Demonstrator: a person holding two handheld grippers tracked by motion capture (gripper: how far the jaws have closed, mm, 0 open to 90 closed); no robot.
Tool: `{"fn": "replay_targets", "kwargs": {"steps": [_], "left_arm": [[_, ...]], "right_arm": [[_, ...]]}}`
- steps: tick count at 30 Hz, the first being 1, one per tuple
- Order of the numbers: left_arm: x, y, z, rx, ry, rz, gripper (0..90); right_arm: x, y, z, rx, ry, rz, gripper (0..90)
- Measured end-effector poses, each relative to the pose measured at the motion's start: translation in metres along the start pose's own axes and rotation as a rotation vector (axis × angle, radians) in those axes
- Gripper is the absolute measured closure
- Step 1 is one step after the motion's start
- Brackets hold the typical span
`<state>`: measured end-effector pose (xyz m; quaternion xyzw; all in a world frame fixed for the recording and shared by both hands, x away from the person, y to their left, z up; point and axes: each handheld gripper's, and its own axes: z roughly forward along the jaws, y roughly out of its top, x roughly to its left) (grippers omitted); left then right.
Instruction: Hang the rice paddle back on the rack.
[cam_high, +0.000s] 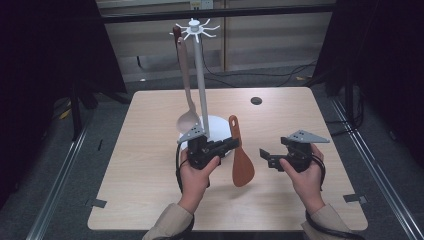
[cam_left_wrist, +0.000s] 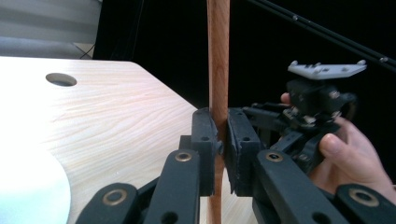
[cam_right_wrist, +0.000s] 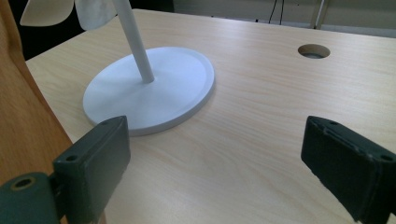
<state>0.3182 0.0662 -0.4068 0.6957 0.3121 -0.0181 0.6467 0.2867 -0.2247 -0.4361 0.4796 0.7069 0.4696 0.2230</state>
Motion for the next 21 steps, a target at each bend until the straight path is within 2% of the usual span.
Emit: {"fn": "replay_targets", "kwargs": {"steps": [5,10,21], "left_arm": [[-0.002,0.003,-0.001,0.0,-0.008,0.011,83.1],[-0.003,0.005,0.0,-0.002,-0.014,0.01,83.0],[-0.003,0.011,-0.004,-0.032,-0.027,0.01,83.1]], "right_arm": [[-0.001,-0.002,0.001,0.016,-0.008,-0.017,7.2],[0.001,-0.004,0.002,0.026,0.007,-0.033,6.5],[0.0,-0.007,0.001,0.047,-0.002,-0.034,6.5]]}}
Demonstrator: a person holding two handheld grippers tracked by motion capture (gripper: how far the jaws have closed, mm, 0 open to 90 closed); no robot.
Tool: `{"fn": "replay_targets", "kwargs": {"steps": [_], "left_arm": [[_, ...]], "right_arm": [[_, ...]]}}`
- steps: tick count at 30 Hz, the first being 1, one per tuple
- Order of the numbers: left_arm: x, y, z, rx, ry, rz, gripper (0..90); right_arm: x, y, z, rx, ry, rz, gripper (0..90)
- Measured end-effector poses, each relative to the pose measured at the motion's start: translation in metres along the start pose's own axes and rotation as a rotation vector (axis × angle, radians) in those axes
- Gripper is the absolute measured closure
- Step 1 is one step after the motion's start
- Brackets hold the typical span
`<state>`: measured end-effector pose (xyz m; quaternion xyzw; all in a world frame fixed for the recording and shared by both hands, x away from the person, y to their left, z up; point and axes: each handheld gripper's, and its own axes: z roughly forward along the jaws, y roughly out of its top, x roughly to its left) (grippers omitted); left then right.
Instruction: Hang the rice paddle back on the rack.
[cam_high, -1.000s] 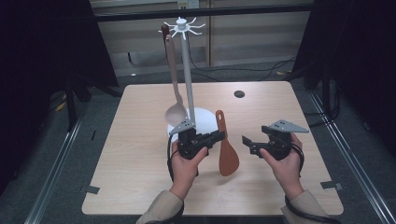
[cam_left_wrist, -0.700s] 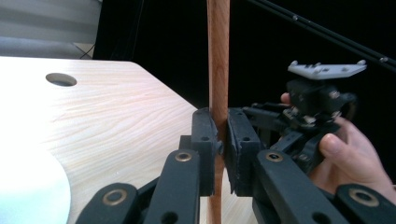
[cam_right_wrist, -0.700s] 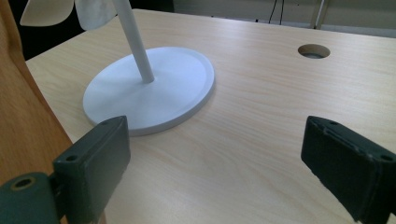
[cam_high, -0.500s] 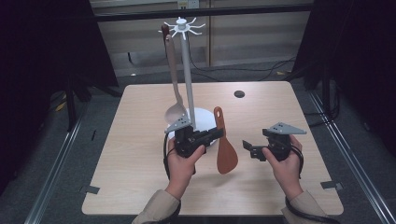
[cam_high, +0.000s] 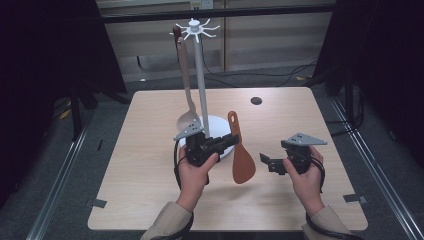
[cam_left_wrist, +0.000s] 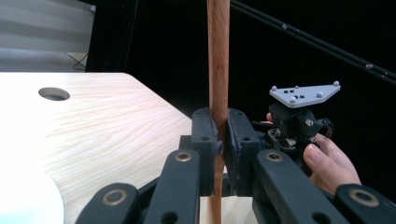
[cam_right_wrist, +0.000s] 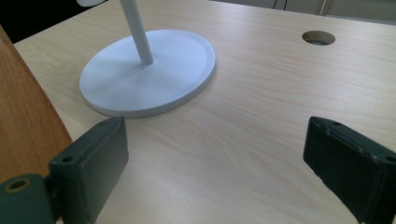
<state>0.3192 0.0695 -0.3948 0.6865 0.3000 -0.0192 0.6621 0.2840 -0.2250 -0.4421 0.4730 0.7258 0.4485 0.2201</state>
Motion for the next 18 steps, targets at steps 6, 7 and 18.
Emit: {"fn": "replay_targets", "kwargs": {"steps": [6,7,18], "left_arm": [[-0.002,0.006,-0.006,-0.011,0.003,0.012,83.1],[-0.002,0.007,-0.006,-0.013,0.004,0.014,83.1],[-0.005,0.017,-0.012,-0.028,0.004,0.032,83.0]], "right_arm": [[0.0,-0.001,0.001,0.006,-0.001,0.005,6.6],[0.001,0.0,0.001,0.005,-0.001,0.007,6.5],[0.001,0.0,0.001,0.011,0.006,-0.004,6.6]]}}
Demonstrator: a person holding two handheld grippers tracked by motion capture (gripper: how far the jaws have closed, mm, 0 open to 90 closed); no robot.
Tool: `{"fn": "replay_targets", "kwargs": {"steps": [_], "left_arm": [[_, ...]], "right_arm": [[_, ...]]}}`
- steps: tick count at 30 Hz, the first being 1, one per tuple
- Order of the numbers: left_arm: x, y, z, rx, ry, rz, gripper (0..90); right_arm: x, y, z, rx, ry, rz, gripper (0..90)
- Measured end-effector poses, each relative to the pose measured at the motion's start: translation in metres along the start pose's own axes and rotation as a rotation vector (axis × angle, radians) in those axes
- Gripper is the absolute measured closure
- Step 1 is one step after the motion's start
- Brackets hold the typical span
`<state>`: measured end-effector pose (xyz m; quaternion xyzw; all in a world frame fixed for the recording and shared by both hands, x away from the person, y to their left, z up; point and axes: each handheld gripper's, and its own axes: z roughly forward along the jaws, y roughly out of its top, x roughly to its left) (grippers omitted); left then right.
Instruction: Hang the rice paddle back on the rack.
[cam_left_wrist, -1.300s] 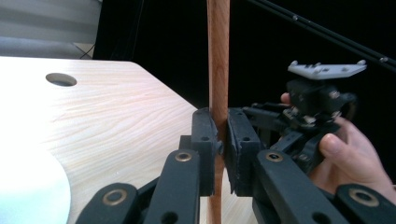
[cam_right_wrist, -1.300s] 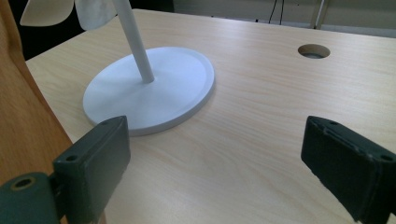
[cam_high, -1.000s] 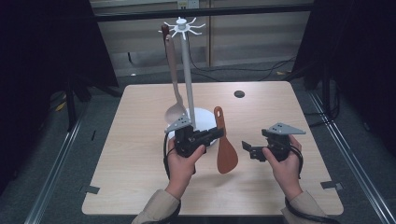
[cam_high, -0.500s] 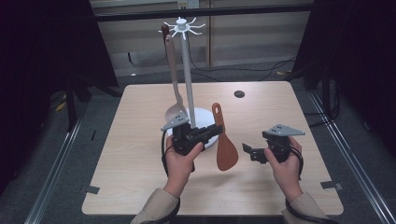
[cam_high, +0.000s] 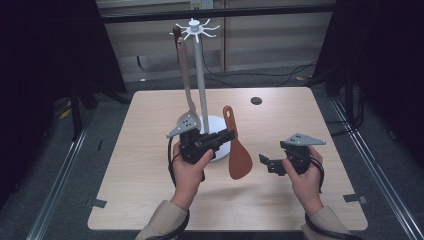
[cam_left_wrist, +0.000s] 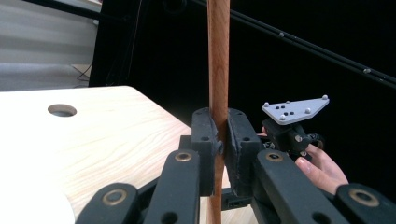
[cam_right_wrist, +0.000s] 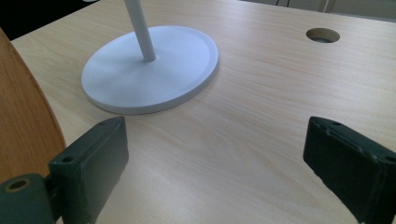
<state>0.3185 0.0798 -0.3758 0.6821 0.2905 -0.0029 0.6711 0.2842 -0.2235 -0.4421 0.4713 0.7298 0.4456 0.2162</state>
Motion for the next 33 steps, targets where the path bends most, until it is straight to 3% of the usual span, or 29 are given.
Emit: {"fn": "replay_targets", "kwargs": {"steps": [33], "left_arm": [[0.005,0.044,-0.014,-0.099,-0.002,0.029,83.0]], "right_arm": [[0.001,0.0,-0.001,0.006,0.017,-0.007,6.7]]}}
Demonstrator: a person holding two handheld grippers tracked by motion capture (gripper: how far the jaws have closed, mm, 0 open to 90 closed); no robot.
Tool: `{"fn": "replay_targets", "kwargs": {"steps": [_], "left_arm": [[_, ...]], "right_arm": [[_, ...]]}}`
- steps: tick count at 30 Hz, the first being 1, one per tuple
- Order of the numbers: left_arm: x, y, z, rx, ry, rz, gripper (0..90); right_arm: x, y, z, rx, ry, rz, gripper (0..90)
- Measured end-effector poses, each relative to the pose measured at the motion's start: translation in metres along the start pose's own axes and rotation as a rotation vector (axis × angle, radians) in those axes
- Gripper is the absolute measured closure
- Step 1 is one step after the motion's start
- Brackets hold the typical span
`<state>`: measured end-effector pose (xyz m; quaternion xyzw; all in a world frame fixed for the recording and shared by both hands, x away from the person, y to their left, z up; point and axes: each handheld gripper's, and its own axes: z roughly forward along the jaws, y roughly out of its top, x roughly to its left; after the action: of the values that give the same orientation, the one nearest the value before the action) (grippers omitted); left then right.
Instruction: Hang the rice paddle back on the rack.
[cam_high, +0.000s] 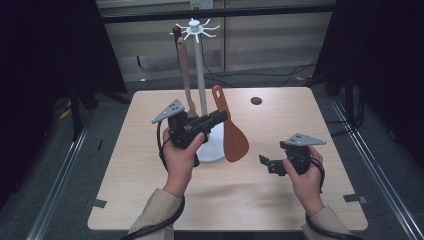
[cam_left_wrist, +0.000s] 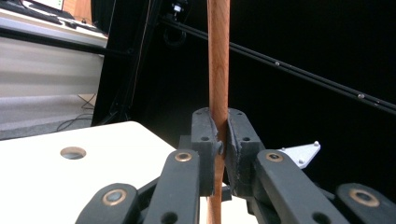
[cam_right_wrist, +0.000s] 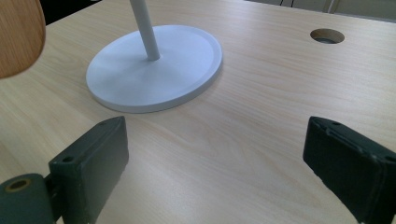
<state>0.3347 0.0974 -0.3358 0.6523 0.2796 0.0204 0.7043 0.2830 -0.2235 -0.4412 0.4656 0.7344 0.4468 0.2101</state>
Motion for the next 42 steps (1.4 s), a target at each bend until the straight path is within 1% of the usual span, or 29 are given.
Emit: {"fn": "replay_targets", "kwargs": {"steps": [4,5,10,12,13,17,18,19,23,27,28,30,31,33,35,36,37,38,42], "left_arm": [[0.001,0.006,-0.003,-0.005,0.004,0.009,83.0],[0.001,0.007,-0.003,-0.015,0.006,0.002,83.0],[0.002,0.012,-0.004,-0.02,0.013,0.007,83.0],[0.003,0.013,-0.004,-0.021,0.01,0.008,83.0],[0.003,0.014,-0.004,-0.029,0.012,0.001,83.0],[0.004,0.019,-0.003,-0.031,0.008,0.004,83.0],[0.004,0.021,-0.003,-0.033,0.01,0.012,83.0],[0.004,0.023,-0.003,-0.038,0.006,0.007,82.9],[0.003,0.03,-0.001,-0.045,0.004,0.015,83.0],[0.003,0.036,0.0,-0.046,0.005,0.034,83.0],[0.002,0.037,0.001,-0.05,0.006,0.029,82.9],[0.003,0.04,0.001,-0.047,0.006,0.043,83.0],[0.003,0.041,0.002,-0.049,0.004,0.038,82.9],[0.003,0.043,0.002,-0.048,0.008,0.046,82.9],[0.003,0.044,0.004,-0.059,0.007,0.036,82.9],[0.003,0.045,0.004,-0.054,0.009,0.045,82.9],[0.003,0.046,0.004,-0.056,0.006,0.042,82.9],[0.003,0.047,0.004,-0.052,0.008,0.05,82.9],[0.004,0.051,0.005,-0.058,0.011,0.052,82.9]], "right_arm": [[0.0,0.0,0.0,0.003,0.001,0.0,6.7],[0.0,0.0,0.001,0.001,0.001,0.001,6.7],[0.0,-0.001,0.001,0.0,0.001,-0.002,6.8],[0.001,0.0,0.0,-0.001,0.005,0.0,6.9],[0.0,0.0,0.0,-0.002,0.004,0.0,6.9],[0.0,-0.001,0.001,0.003,0.001,-0.003,6.8],[0.0,-0.001,0.001,0.002,0.004,0.002,6.8],[0.0,-0.001,0.001,0.003,0.004,0.002,6.8],[-0.002,-0.001,0.0,0.004,0.0,0.0,6.8],[-0.002,-0.001,0.0,0.005,0.001,0.002,6.8],[-0.002,-0.001,0.0,0.005,0.002,0.003,6.8],[-0.002,-0.001,0.0,0.005,0.002,0.002,6.8],[-0.002,-0.001,0.0,0.004,0.003,0.002,6.8],[-0.002,-0.001,0.0,0.004,0.001,0.003,6.8],[-0.002,-0.001,0.0,0.003,0.002,0.003,6.8],[-0.002,-0.001,0.0,0.0,0.002,0.004,6.8],[-0.003,-0.001,0.0,-0.002,0.001,0.001,6.8],[-0.003,-0.001,0.0,-0.002,0.001,0.002,6.8],[-0.003,-0.001,0.0,-0.001,0.002,0.004,6.8]]}}
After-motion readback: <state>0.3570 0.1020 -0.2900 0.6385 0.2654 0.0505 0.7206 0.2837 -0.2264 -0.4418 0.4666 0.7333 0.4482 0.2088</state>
